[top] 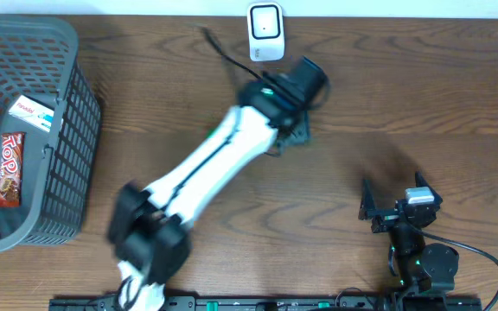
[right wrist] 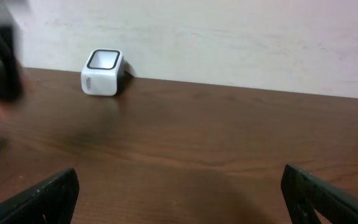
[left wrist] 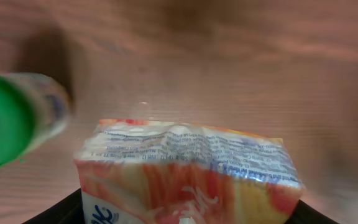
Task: Scan the item barcode
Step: 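Move the orange box past the scanner and place it on the table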
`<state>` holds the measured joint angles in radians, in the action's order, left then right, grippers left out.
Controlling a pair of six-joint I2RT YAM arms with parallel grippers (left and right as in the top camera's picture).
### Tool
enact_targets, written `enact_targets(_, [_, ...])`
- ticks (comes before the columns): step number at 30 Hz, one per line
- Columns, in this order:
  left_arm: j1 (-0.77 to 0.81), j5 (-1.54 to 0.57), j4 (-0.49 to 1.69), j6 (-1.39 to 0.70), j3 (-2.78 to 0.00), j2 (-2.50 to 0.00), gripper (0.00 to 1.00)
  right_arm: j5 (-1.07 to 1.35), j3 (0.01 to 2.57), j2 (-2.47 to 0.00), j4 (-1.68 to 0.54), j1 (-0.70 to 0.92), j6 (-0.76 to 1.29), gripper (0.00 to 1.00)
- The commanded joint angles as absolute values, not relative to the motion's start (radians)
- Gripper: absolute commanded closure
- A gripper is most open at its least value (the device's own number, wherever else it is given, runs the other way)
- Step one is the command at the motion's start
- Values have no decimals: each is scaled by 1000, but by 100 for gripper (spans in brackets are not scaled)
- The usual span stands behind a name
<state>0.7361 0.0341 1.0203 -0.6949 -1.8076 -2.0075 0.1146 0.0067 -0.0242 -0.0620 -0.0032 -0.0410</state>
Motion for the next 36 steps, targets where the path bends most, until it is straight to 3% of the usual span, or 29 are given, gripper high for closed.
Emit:
enact_targets(1, [751, 65, 1015, -731, -1802, -2129, 31, 112, 6, -21, -65, 6, -53, 1])
enact_targets(5, [770, 64, 1015, -743, -1802, -2250, 30, 112, 6, -21, -65, 6, -53, 1])
enact_targets(9, [767, 68, 1015, -725, -1812, -2252, 7, 112, 6, -21, -65, 6, -53, 1])
enact_targets(14, [720, 68, 1045, -590, -1911, -2128, 5, 112, 6, -21, -65, 6, -53, 1])
enact_targets(16, [660, 68, 1071, -460, -2016, -1940, 5, 112, 6, -21, -65, 6, -53, 1])
enact_targets(19, [527, 131, 1067, -400, -2084, -1700, 5, 112, 6, -21, -65, 6, -53, 1])
enact_targets(23, [229, 154, 1106, -401, -2084, -1497, 5, 112, 6, -21, -65, 6, -53, 1])
enact_targets(24, [83, 154, 1142, -401, -2084, -1457, 5, 112, 6, -21, -65, 6, -53, 1])
enact_targets(31, [-392, 78, 1205, -477, -2073, -1466, 5, 112, 6, -21, -65, 6, -53, 1])
enact_targets(36, [-498, 60, 1208, -499, -2065, -1574, 5, 112, 6, -21, -65, 6, -53, 1])
